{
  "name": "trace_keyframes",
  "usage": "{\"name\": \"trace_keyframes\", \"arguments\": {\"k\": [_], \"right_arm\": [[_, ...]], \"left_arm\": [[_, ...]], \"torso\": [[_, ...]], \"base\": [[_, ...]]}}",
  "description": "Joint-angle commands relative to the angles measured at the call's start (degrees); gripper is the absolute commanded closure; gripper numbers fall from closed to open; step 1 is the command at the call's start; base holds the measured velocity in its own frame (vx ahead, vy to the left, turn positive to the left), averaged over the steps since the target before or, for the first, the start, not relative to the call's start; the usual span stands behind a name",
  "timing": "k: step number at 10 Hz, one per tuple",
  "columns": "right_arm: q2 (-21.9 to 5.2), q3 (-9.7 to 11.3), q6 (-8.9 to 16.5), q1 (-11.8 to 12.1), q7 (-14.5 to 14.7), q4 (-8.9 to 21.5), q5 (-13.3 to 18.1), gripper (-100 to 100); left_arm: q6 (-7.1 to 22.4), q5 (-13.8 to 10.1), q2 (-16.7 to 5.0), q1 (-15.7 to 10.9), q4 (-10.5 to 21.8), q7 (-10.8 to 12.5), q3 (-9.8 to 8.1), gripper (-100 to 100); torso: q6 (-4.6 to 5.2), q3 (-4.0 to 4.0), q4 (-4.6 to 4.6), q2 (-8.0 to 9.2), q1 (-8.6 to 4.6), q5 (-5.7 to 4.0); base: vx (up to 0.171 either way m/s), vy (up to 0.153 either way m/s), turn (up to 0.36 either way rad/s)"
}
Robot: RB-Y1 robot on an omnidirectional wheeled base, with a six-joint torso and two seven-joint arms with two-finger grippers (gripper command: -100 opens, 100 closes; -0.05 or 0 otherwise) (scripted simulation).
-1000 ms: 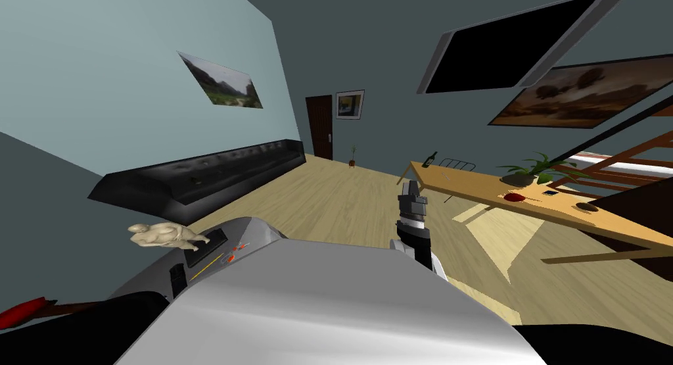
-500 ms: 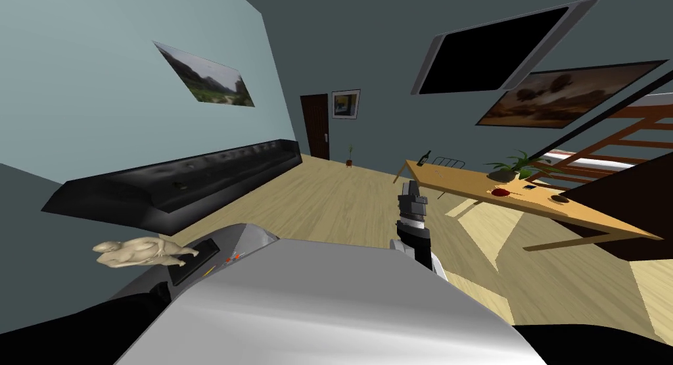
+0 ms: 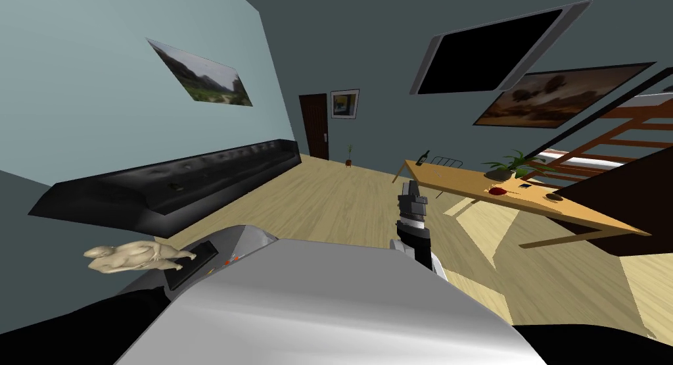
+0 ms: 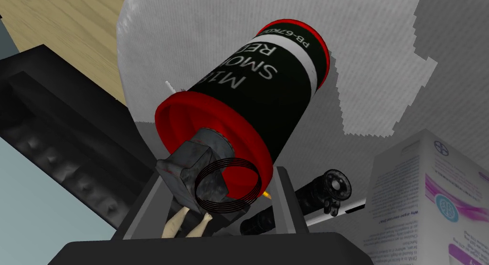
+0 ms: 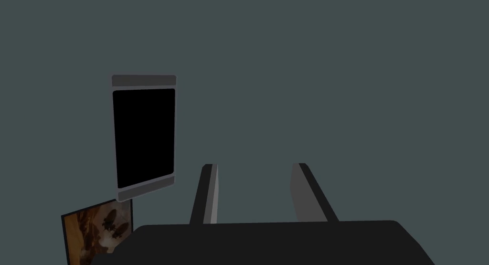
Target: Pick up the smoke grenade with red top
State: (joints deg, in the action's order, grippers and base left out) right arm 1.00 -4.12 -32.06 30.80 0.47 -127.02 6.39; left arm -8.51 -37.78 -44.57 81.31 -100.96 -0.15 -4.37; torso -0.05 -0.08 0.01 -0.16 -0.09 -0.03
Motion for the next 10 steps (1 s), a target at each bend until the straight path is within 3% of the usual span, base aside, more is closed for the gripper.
{"name": "trace_keyframes", "arguments": {"k": [1,4,5,6,8,9,10], "right_arm": [[0.00,0.00,0.00,0.00,0.00,0.00,0.00,0],[0.00,0.00,0.00,0.00,0.00,0.00,0.00,0],[0.00,0.00,0.00,0.00,0.00,0.00,0.00,0],[0.00,0.00,0.00,0.00,0.00,0.00,0.00,0],[0.00,0.00,0.00,0.00,0.00,0.00,0.00,0],[0.00,0.00,0.00,0.00,0.00,0.00,0.00,0],[0.00,0.00,0.00,0.00,0.00,0.00,0.00,0]], "left_arm": [[0.00,0.00,0.00,0.00,0.00,0.00,0.00,100],[-0.02,-0.01,0.00,-0.04,-0.03,0.02,-0.01,100],[-0.01,0.00,0.00,-0.04,-0.03,0.00,-0.01,0],[-0.08,-0.59,-0.65,1.54,-1.43,-0.08,-0.76,100],[-0.25,-1.24,-1.39,3.32,-2.86,-0.18,-1.48,100],[-0.25,-0.98,-1.08,2.73,-2.34,-0.20,-1.18,100],[-0.24,-1.02,-1.11,2.85,-2.42,-0.21,-1.22,0]], "torso": [[0.00,0.00,0.00,0.00,0.00,0.00],[-0.03,0.00,-0.02,0.01,-0.05,-0.02],[-0.03,0.00,-0.02,0.02,-0.05,-0.03],[-0.03,0.00,-0.02,0.02,-0.06,-0.04],[-0.07,0.01,-0.03,0.06,-0.21,-0.10],[-0.07,0.01,-0.03,0.06,-0.24,-0.11],[-0.04,0.01,-0.02,0.04,-0.18,-0.10]], "base": [[0.000,0.000,0.000],[0.000,0.000,0.000],[0.000,0.000,0.000],[-0.005,-0.013,0.038],[-0.010,-0.025,0.042],[-0.004,-0.010,0.010],[0.000,0.000,0.000]]}}
